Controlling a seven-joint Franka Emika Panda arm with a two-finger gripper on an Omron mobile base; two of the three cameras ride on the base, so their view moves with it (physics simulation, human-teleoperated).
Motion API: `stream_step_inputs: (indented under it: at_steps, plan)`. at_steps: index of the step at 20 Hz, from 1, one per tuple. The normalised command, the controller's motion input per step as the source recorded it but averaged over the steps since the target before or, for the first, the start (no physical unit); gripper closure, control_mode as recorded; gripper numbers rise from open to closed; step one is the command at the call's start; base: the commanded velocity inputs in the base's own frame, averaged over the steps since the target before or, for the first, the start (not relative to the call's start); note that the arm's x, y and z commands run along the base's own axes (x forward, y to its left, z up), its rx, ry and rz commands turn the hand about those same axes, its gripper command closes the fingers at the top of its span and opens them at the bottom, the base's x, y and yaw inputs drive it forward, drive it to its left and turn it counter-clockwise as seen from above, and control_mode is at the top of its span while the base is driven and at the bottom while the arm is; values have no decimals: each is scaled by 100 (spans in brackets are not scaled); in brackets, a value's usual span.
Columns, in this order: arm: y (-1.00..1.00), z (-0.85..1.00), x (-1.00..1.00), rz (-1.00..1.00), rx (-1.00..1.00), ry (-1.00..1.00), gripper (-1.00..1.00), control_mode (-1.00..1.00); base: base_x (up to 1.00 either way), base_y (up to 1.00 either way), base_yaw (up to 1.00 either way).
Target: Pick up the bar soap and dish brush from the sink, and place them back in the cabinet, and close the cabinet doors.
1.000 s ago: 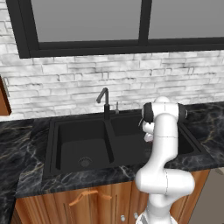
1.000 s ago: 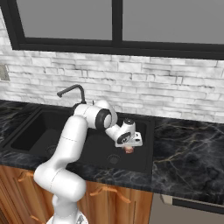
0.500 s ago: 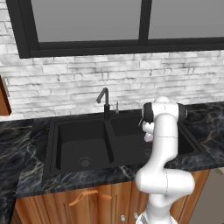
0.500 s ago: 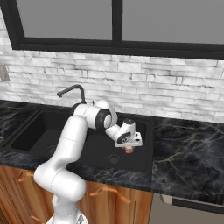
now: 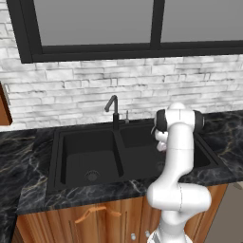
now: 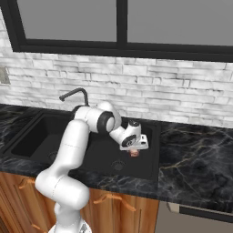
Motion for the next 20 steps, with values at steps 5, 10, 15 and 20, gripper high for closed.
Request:
stream_step_inputs:
  at_steps: [5, 10, 15, 20]
  plan:
    - [0, 28, 0, 0, 0, 0, 100, -100, 0, 0, 0]
    - [0, 31, -6, 0, 0, 0, 100, -100, 0, 0, 0]
    - [0, 24, -22, 0, 0, 0, 100, -100, 0, 0, 0]
    - [0, 24, -34, -1, 0, 0, 100, -100, 0, 0, 0]
